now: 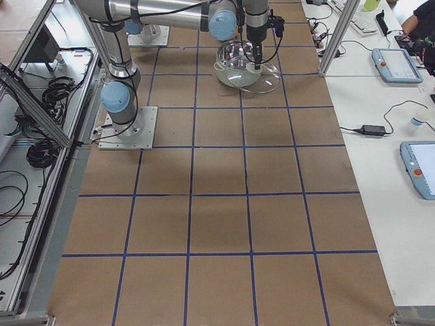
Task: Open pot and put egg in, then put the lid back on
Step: 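Carry the egg with the left gripper over the open pot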
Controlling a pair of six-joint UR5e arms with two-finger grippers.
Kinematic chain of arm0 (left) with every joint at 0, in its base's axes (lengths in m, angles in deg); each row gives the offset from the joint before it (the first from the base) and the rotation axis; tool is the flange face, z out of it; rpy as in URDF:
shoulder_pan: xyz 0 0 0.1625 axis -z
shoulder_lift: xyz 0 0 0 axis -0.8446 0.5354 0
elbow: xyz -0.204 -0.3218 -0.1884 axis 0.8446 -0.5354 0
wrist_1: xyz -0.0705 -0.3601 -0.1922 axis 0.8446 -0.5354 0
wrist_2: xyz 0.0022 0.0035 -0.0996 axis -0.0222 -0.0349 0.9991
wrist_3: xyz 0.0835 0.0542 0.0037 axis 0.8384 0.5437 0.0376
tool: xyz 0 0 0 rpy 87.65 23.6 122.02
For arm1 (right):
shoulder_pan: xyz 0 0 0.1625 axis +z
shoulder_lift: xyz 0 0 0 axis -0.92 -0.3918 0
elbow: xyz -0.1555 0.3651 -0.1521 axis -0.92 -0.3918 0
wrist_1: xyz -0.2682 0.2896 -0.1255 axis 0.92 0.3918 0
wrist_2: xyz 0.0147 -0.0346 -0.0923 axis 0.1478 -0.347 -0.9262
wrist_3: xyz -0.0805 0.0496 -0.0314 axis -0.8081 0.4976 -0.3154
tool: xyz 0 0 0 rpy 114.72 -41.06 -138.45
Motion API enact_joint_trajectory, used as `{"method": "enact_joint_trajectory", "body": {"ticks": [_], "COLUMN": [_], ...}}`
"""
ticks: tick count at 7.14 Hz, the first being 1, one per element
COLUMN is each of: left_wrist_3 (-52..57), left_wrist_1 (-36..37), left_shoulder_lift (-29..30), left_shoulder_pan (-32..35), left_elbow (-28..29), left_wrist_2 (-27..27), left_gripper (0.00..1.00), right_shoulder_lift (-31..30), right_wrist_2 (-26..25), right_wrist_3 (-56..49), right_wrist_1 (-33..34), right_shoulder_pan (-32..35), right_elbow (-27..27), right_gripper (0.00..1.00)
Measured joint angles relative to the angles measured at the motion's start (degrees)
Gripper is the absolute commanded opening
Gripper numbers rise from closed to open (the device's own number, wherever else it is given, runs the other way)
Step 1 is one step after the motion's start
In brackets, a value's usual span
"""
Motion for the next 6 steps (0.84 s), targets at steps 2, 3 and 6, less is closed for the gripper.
{"method": "enact_joint_trajectory", "body": {"ticks": [2,3,6], "left_wrist_3": [-1.33,-1.39,-0.7], "left_wrist_1": [3.08,4.59,6.16], "left_shoulder_lift": [3.9,5.32,7.04], "left_shoulder_pan": [3.47,4.18,5.21], "left_elbow": [1.08,1.07,-0.62], "left_wrist_2": [-4.35,-5.52,-8.89], "left_gripper": [0.02,0.02,0.02], "right_shoulder_lift": [0.04,0.04,0.01], "right_wrist_2": [-0.01,0.05,0.06], "right_wrist_3": [-0.69,-0.71,-0.64], "right_wrist_1": [0.09,0.11,0.04], "right_shoulder_pan": [-0.05,-0.07,-0.11], "right_elbow": [0.01,0.01,0.01], "right_gripper": [0.32,0.32,0.32]}}
